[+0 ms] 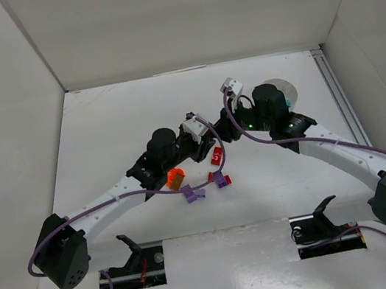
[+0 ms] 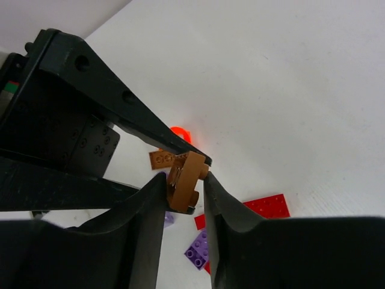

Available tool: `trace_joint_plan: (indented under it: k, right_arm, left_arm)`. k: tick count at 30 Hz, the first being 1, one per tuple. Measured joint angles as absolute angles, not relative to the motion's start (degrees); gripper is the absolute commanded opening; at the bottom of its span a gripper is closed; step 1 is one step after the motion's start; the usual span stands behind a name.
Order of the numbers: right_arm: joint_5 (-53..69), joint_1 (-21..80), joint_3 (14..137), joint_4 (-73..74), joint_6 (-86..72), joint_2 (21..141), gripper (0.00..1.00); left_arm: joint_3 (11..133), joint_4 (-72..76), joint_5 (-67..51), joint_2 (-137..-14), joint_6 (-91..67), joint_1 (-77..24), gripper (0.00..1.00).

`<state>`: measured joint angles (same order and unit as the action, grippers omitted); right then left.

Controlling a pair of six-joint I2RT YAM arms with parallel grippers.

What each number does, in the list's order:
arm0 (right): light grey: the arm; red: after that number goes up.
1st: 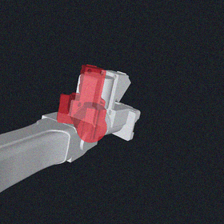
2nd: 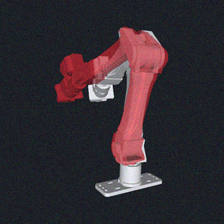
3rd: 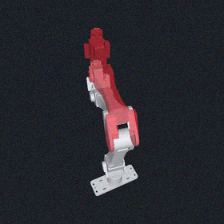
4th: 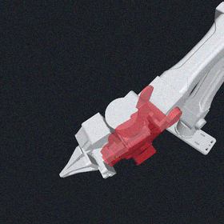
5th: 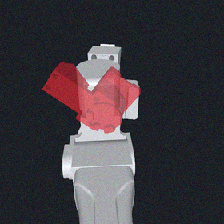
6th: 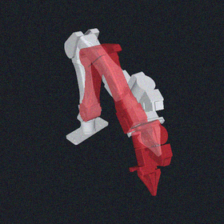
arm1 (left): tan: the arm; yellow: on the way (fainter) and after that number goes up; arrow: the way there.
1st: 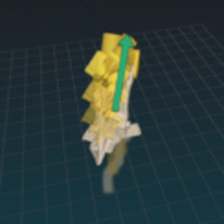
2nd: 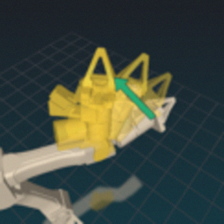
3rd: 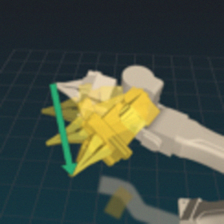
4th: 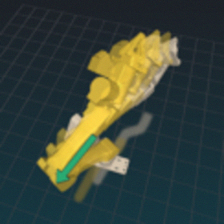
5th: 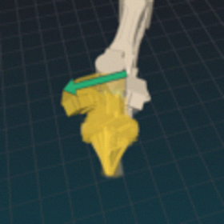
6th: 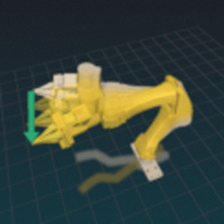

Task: Sort the legos into containers by color

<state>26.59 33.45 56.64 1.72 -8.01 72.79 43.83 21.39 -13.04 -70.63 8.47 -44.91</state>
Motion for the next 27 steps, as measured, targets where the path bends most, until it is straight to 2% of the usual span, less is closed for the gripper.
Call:
trace_joint_plan:
  k: [3,4,5,7,8,9,16,18,20,27]
  right_arm:
    - [27.0,33.8,56.7,0.8,-8.9,72.8,0.20]
    - [27.0,33.8,56.8,0.6,-9.2,72.8,0.10]
    - [27.0,33.9,56.8,0.4,-9.5,72.8,0.00]
    - [27.0,33.9,56.8,0.1,-9.6,72.8,0.00]
    - [27.0,33.9,56.8,-0.1,-9.6,72.8,0.00]
    - [27.0,33.9,56.8,-0.3,-9.2,72.8,0.00]
    - [25.9,32.1,56.8,-0.8,-5.8,72.6,0.00]
    - [25.8,30.1,56.7,-0.9,-4.7,72.1,0.00]
    - [25.5,26.9,56.5,-0.9,-3.8,71.1,0.00]
    - [23.7,10.6,56.2,-0.7,4.6,69.5,0.00]
  left_arm:
    - [43.8,21.8,-12.9,-70.6,8.5,-44.9,0.11]
    - [43.8,22.0,-12.7,-70.6,8.5,-44.9,0.19]
    - [43.8,22.1,-12.6,-70.6,8.5,-44.9,0.22]
    - [43.8,22.4,-12.1,-70.6,8.4,-44.9,0.33]
    - [43.8,22.6,-11.9,-70.6,8.4,-44.9,0.44]
    - [43.7,22.7,-12.1,-70.5,8.2,-44.9,0.51]
    - [41.7,23.6,-12.6,-66.5,6.3,-44.9,0.84]
    - [40.6,23.9,-12.2,-65.0,5.5,-44.9,0.90]
    - [39.1,24.0,-11.7,-63.4,4.1,-44.6,1.00]
    - [37.3,17.5,-7.2,-60.5,-12.8,-37.0,1.00]
